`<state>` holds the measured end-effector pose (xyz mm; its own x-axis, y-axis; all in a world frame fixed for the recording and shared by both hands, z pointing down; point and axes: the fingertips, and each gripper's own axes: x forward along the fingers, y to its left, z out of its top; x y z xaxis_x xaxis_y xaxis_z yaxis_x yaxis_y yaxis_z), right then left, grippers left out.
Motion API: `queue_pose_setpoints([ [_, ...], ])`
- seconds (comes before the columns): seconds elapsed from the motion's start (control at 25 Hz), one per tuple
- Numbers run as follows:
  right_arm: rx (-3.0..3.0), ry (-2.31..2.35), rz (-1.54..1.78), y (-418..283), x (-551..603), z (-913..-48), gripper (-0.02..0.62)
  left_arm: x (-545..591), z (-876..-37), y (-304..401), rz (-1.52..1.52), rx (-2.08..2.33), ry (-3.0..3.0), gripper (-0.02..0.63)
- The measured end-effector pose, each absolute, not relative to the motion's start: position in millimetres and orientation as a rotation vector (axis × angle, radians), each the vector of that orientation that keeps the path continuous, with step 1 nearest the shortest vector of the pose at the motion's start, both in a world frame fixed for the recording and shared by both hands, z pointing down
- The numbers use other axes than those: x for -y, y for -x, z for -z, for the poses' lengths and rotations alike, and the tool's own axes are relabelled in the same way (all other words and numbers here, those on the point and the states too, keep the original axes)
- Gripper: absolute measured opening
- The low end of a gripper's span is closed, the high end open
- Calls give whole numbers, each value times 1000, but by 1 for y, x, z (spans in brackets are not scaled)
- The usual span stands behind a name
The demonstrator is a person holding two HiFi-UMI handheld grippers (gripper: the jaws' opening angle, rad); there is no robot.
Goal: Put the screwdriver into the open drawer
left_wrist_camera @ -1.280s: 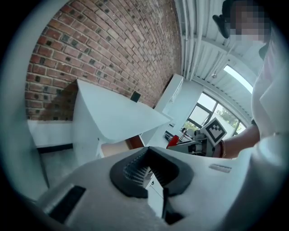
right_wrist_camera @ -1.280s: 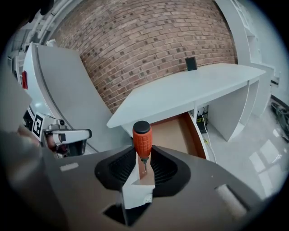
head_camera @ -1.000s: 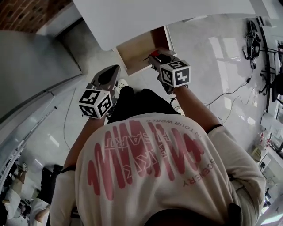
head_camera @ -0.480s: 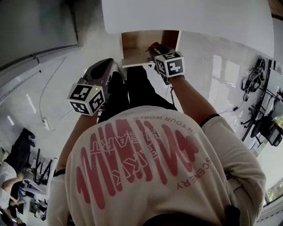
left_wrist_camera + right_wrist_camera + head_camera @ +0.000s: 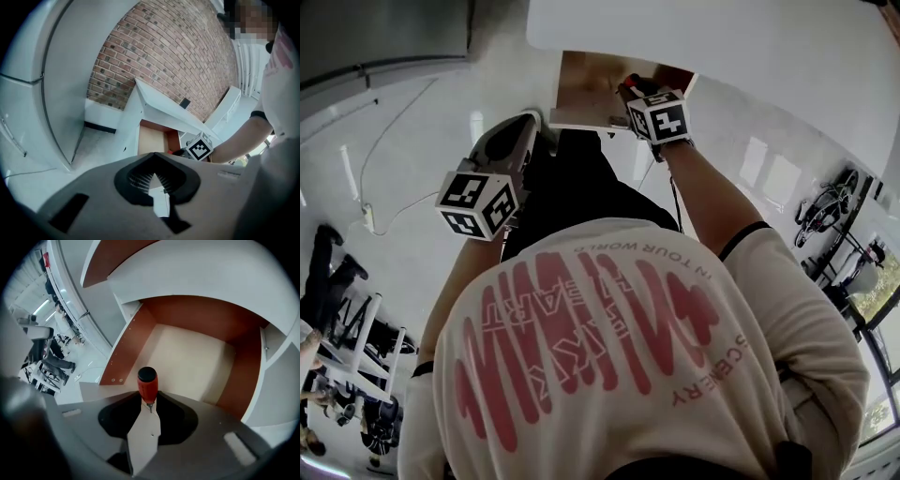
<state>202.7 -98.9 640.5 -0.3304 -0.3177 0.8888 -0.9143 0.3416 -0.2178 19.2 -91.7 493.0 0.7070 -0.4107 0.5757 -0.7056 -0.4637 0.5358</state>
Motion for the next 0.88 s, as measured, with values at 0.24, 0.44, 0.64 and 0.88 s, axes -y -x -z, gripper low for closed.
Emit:
queue_pose_setpoints([
  [0.24, 1830, -982, -902, -205, 89, -645, 117, 82, -493, -20, -463, 905, -2078, 3],
  [0.44, 1840, -912, -824, -205, 90, -650, 117, 79, -494, -25, -457, 910, -2064, 3],
  [0.64, 1874, -823, -775, -189, 99, -655, 117, 77, -499, -20, -464, 937, -2038, 3],
  [0.88, 1885, -753, -733, -171, 108, -663, 117, 82, -504, -3, -449, 989, -2005, 3],
])
